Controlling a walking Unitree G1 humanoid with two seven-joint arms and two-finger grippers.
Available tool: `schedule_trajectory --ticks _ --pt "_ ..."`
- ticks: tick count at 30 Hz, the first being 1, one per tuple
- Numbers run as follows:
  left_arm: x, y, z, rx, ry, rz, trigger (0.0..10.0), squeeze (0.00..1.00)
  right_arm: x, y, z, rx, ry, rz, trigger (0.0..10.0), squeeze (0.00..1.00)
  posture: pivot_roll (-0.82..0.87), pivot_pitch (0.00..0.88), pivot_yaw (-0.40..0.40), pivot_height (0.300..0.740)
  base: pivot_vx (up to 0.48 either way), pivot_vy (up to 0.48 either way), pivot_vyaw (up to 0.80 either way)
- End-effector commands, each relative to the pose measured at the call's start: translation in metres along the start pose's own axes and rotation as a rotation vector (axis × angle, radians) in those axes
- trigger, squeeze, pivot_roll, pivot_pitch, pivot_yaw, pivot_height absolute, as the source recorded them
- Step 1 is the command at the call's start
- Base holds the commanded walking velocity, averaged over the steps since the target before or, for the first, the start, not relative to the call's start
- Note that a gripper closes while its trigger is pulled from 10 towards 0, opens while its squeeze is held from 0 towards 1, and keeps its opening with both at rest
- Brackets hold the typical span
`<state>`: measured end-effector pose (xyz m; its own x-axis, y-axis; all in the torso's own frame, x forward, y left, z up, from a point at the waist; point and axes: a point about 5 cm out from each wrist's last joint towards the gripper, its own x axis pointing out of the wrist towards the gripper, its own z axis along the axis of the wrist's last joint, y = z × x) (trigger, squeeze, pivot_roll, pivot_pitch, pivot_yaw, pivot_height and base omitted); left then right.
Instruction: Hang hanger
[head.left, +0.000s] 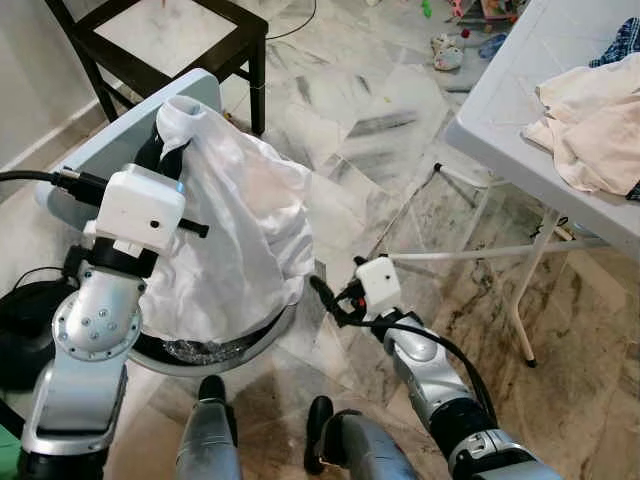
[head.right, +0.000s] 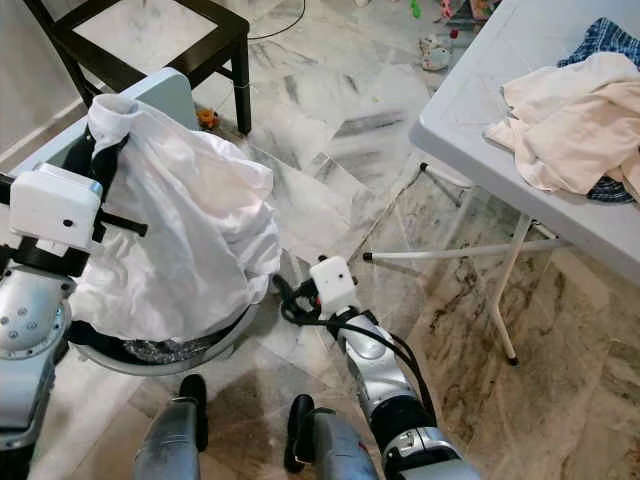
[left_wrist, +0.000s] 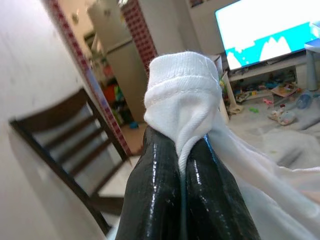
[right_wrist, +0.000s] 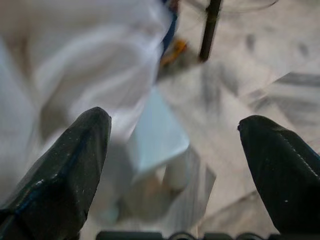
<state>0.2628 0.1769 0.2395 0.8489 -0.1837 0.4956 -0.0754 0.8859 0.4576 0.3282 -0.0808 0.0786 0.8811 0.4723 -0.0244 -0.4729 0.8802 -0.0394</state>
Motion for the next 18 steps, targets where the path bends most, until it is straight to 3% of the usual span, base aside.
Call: schedule_trajectory --ticks 1,6,10,14,15,18 --pt "-0.006 -0.004 0.002 -0.037 0.008 0.010 0.0 0.00 -0.002 -0.008 0.004 0.035 -0.024 -0.043 10.0 0.00 0.33 0.317 -0.165 0.740 0.000 0.000 0.00" --pt "-0.009 -0.011 -0.008 -0.156 0.114 0.068 0.0 0.00 -0.004 -0.017 0.006 0.065 -0.029 -0.081 10.0 0.00 0.33 0.300 -0.162 0.740 0.000 0.000 0.00" --pt "-0.008 -0.022 -0.016 -0.146 0.177 0.040 0.0 0.00 -0.008 -0.023 0.003 0.099 -0.026 -0.122 10.0 0.00 0.32 0.286 -0.157 0.740 0.000 0.000 0.00" --pt "-0.009 -0.026 -0.018 -0.169 0.189 0.022 0.0 0.00 -0.010 -0.028 0.007 0.203 -0.070 -0.169 10.0 0.00 0.32 0.269 -0.148 0.740 0.000 0.000 0.00" --pt "-0.012 -0.028 -0.024 -0.176 0.210 0.019 0.0 0.00 -0.011 -0.031 0.011 0.269 -0.108 -0.198 10.0 0.00 0.32 0.246 -0.136 0.740 0.000 0.000 0.00" --pt "-0.015 -0.030 -0.032 -0.185 0.240 0.014 0.0 0.00 -0.013 -0.031 0.014 0.282 -0.127 -0.209 10.0 0.00 0.32 0.230 -0.130 0.740 0.000 0.000 0.00"
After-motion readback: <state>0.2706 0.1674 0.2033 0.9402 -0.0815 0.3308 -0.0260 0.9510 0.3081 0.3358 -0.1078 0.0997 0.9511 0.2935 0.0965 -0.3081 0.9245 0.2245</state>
